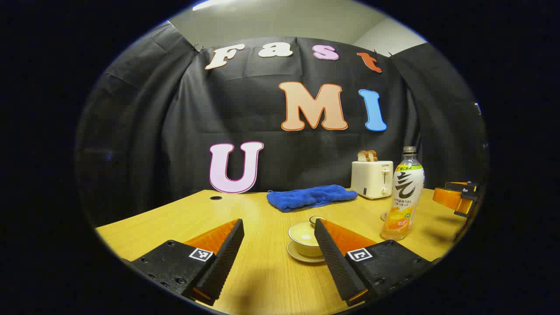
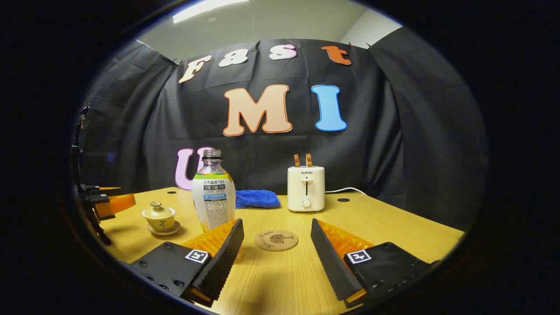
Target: Open the teacup lid with one hand, grasp the water bottle and pour water into the teacup with the other hand; after pouring, place the water bottle on the coaster and then close the teacup lid.
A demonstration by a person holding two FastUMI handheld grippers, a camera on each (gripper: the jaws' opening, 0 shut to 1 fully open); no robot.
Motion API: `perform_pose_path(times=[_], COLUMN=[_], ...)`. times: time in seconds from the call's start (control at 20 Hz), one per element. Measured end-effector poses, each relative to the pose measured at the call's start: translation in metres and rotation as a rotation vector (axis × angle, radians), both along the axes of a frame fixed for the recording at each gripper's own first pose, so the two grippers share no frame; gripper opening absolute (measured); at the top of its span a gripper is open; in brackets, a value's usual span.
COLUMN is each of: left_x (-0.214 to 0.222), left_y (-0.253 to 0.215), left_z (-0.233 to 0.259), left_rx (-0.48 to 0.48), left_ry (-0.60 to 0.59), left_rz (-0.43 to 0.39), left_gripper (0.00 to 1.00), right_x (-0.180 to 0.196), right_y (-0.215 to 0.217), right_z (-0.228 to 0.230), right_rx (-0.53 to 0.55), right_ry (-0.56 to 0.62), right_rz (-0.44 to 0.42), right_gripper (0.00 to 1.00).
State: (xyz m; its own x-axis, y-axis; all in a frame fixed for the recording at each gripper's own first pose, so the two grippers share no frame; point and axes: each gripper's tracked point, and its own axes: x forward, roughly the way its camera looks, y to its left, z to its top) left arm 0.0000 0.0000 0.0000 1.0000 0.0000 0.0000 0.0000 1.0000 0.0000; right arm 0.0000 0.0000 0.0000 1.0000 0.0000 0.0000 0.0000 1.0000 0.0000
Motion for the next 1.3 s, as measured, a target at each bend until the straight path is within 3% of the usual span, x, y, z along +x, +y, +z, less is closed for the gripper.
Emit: perform_pose_path(times=[0.05,0.25,0.75,0.85,0.9,1.2,1.3], left_x=[0.0001,0.0003,0.0004,0.0014,0.0012,0.0003,0.0003], left_y=[0.0004,0.0002,-0.0027,-0.0034,-0.0034,-0.0022,-0.002], left_z=[0.0004,-0.0001,0.0002,0.0,0.0003,-0.0001,0.0004], left_rx=[0.0,0.0,-0.001,-0.001,-0.001,-0.001,-0.001], left_ry=[0.0,0.001,0.0,0.0,0.0,0.001,0.001], left_rz=[0.001,0.007,-0.003,-0.003,-0.003,0.003,0.005], left_gripper=[0.95,0.95,0.95,0.95,0.95,0.95,0.95], right_x=[0.0,0.0002,-0.0005,-0.0006,-0.0008,-0.0009,-0.0011], right_y=[-0.0001,-0.0002,-0.0006,-0.0005,-0.0005,-0.0006,-0.0008], right_z=[0.0001,0.0005,-0.0001,0.0003,-0.0004,-0.0001,-0.0001], right_rx=[0.0,0.0,0.0,0.0,0.0,-0.001,-0.001], right_ry=[0.0,0.0,0.0,0.0,0.0,0.0,0.0], right_rz=[0.0,0.0,0.001,0.001,0.001,0.001,0.001], right_gripper=[0.94,0.98,0.94,1.0,0.94,1.0,0.94])
